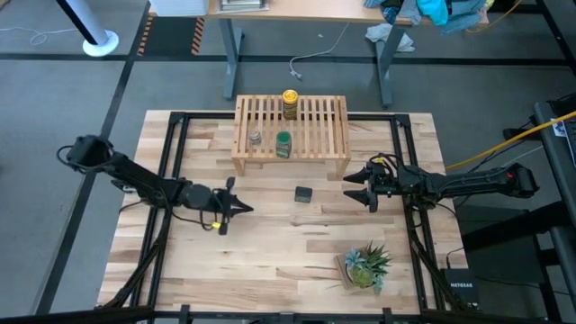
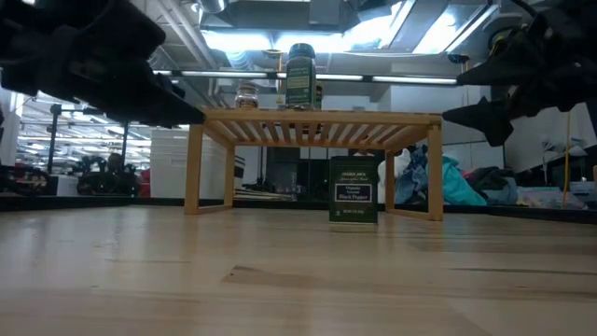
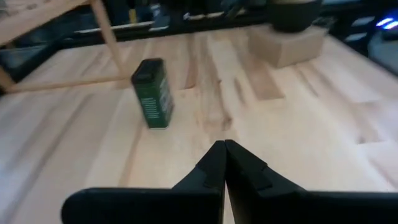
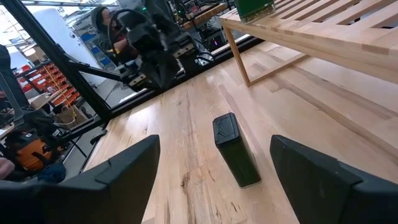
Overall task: Shelf spices
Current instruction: Put the black seasoning can on the shelf
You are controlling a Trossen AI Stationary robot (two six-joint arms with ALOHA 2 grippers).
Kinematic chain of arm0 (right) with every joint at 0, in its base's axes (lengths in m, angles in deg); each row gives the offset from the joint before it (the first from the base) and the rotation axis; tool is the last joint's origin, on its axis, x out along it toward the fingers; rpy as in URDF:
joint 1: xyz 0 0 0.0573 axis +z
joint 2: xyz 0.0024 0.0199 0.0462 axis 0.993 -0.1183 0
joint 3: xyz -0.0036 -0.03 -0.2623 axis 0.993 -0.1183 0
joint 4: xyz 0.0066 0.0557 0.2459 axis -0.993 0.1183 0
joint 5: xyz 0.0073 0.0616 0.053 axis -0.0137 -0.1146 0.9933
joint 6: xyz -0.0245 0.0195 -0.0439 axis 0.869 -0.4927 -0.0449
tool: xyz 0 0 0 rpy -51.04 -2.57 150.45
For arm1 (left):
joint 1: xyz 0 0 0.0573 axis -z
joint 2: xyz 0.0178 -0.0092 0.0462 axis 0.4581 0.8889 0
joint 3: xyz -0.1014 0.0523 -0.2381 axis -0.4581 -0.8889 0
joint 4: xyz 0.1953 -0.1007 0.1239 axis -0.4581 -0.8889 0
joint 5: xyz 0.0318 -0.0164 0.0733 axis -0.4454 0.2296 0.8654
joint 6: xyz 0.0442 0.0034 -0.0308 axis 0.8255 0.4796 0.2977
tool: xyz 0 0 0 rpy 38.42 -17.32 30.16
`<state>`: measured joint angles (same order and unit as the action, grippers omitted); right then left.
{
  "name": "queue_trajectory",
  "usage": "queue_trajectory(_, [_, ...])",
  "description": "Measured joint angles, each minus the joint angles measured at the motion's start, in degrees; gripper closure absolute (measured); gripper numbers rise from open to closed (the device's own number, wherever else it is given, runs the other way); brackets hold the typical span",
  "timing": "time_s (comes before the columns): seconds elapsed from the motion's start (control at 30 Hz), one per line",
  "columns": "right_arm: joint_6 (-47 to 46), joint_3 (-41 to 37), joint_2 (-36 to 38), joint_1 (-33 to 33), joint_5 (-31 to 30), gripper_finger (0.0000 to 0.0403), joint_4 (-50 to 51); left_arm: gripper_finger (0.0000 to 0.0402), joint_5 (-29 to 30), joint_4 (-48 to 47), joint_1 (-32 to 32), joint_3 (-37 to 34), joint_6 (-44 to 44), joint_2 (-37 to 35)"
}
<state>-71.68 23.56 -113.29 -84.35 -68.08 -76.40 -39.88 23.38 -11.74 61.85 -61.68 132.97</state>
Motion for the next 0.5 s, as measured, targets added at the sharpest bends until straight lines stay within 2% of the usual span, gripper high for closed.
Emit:
queue_trajectory(0.1, [0.0, 0.0, 0.0, 0.0, -0.02, 0.0091, 0.0, 0.0401, -7.48, 7.12, -3.44, -3.21, 1.72, 0.0])
queue_trajectory(0.17, [0.0, 0.02, 0.0, 0.02, -0.04, 0.0091, 0.0, 0.0401, -10.42, 13.07, -5.37, -5.65, 2.92, 0.0])
queue_trajectory(0.37, [-0.08, 0.02, 0.0, 0.02, 0.54, 0.0091, -0.02, 0.0401, -12.05, 21.15, -8.51, -12.2, -0.87, 0.0])
queue_trajectory(0.5, [-1.44, 0.02, -0.27, 0.02, 0.0, 0.0091, 0.0, 0.0401, -13.29, 22.52, -8.56, -12.59, -0.22, 0.04])
